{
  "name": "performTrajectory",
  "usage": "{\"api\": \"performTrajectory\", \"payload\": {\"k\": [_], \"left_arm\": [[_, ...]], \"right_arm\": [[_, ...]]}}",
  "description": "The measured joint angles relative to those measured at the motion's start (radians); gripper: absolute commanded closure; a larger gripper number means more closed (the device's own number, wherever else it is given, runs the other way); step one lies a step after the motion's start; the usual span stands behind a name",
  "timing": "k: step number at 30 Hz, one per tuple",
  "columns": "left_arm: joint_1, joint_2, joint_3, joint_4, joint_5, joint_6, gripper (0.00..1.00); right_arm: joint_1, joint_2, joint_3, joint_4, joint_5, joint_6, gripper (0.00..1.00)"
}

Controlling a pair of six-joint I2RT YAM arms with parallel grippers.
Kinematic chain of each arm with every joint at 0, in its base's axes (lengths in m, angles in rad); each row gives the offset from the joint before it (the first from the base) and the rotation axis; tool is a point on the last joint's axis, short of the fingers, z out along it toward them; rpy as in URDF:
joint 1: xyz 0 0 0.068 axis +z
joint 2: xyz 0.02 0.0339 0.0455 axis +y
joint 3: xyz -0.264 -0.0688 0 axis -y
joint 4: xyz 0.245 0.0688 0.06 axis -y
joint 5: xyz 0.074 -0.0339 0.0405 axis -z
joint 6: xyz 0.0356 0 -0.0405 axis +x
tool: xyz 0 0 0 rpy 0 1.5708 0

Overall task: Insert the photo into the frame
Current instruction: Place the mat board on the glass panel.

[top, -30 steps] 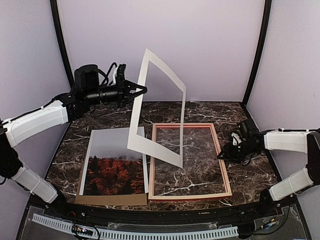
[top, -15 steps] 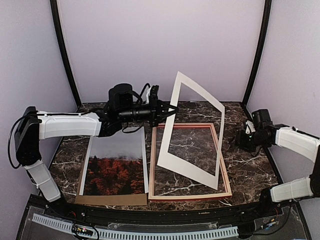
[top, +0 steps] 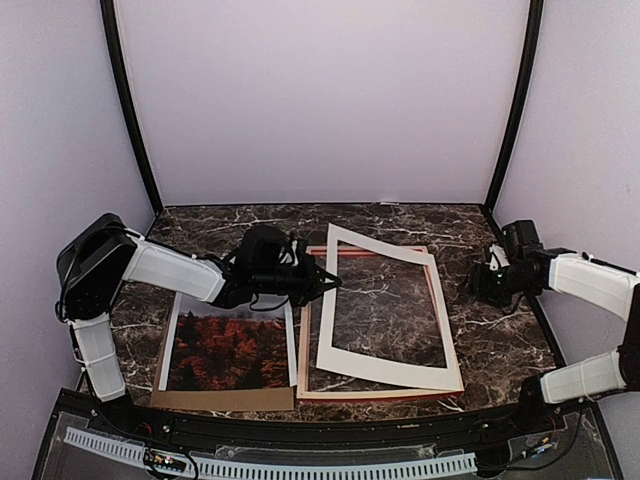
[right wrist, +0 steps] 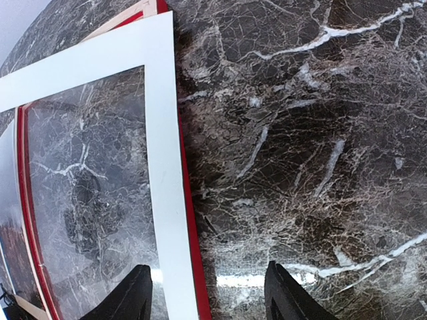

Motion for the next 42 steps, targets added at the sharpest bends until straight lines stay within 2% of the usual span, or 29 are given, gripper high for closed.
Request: {"api": "performTrajectory", "payload": {"k": [15, 29, 42], "left_arm": [[0.0, -0.047, -0.064, -0.134, -0.137, 0.11, 1.0], [0.0, -0.039, -0.044, -0.182, -0.138, 0.167, 1.0], [0.0, 0.008, -0.035, -0.19, -0.133, 0.195, 0.89]], "right_arm": [[0.0, 0.032, -0.002, 0.009, -0.015, -0.007, 0.41], [0.0, 0.032, -0.01, 0.024, -0.022, -0.007, 0.41], [0.0, 0.032, -0.019, 0.032, -0.031, -0.007, 0.39]]}}
